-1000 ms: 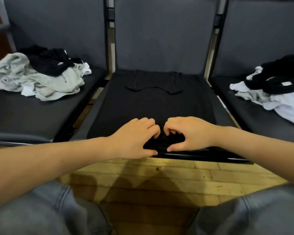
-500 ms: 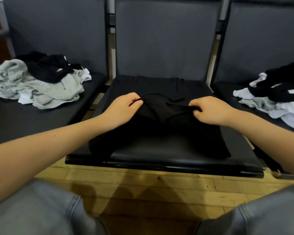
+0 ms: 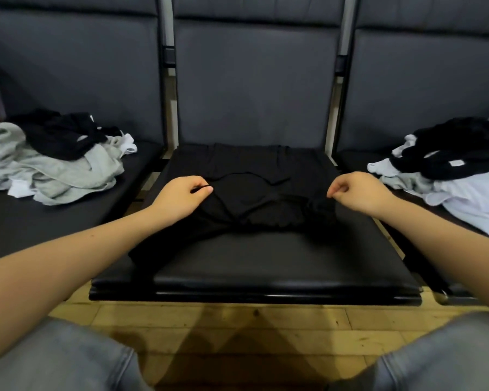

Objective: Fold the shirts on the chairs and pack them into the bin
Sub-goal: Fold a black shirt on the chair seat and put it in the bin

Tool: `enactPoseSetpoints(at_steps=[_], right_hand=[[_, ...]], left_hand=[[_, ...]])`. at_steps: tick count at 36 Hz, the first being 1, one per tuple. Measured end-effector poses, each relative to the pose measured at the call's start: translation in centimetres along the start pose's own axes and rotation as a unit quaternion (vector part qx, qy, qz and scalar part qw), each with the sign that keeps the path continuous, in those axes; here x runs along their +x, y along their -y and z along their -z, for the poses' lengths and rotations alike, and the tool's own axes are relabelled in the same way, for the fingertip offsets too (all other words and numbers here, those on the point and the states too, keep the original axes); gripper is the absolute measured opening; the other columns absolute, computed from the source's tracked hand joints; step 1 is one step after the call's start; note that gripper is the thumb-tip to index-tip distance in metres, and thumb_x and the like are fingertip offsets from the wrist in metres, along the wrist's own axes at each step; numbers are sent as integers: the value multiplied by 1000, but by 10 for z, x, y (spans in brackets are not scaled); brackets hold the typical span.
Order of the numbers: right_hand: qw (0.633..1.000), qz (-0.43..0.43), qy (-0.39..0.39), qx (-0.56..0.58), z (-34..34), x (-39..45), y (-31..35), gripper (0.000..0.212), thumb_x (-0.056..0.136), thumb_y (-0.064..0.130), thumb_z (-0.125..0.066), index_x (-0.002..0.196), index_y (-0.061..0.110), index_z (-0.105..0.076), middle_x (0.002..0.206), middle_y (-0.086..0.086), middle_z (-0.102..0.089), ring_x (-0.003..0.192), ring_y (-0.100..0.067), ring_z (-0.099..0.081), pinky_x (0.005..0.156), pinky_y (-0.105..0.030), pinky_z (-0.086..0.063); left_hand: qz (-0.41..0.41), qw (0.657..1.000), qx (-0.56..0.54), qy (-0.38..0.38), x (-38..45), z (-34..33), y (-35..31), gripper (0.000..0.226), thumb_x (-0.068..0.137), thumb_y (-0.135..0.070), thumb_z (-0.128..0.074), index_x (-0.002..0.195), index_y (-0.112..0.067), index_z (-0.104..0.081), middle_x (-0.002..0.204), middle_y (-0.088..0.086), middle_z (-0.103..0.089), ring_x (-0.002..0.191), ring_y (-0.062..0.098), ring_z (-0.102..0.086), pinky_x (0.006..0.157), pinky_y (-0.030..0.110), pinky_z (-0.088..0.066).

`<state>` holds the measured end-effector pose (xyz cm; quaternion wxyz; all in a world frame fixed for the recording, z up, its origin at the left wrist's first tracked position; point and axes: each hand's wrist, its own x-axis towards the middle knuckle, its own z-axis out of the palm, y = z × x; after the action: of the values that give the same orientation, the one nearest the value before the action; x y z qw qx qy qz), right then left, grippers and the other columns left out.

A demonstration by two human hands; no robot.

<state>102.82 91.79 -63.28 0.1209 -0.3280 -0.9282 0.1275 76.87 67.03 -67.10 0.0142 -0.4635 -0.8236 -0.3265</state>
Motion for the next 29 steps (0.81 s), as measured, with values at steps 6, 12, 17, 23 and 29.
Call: enactPoseSetpoints(at_steps=[6, 12, 17, 23, 29], right_hand=[[995, 57, 32, 82, -13, -7, 21, 30, 79, 54, -69, 81, 25, -65, 74, 6, -64, 66, -7, -56, 66, -25, -45], [976, 145, 155, -56, -24, -19, 29, 46, 69, 58, -76, 94, 30, -50, 98, 12, -49, 88, -9, -52, 81, -29, -45], [971, 144, 161, -98, -17, -16, 16, 24, 80, 35, -73, 82, 30, -49, 93, 9, -50, 85, -17, -54, 82, -35, -47], [990, 73, 124, -1, -2, -20, -4, 12, 86, 23, -72, 79, 19, -63, 76, 6, -60, 72, -6, -55, 66, -14, -41], [991, 7, 79, 108, 10, -27, -27, 19, 93, 17, -62, 80, 3, -62, 72, -3, -58, 68, -11, -52, 71, -27, -41]], left_hand=[[13, 1000, -13, 1, 3, -5, 4, 21, 97, -28, -55, 101, -14, -70, 99, -5, -68, 97, 10, -59, 82, 22, -37], [23, 1000, 3, 8, 3, -10, 8, 21, 97, -28, -54, 100, -13, -70, 98, -4, -67, 97, 12, -59, 80, 22, -37], [27, 997, 70, 5, -5, -20, 5, 24, 98, -33, -52, 104, -16, -68, 98, -1, -68, 87, 15, -58, 71, 27, -38], [25, 996, 86, 28, -10, -17, -1, 28, 97, -37, -51, 103, -15, -67, 86, -4, -62, 80, 15, -56, 69, 29, -41], [29, 994, 63, 83, -16, -12, -4, 27, 92, -43, -60, 95, -17, -66, 88, -3, -65, 86, 18, -61, 78, 33, -48]])
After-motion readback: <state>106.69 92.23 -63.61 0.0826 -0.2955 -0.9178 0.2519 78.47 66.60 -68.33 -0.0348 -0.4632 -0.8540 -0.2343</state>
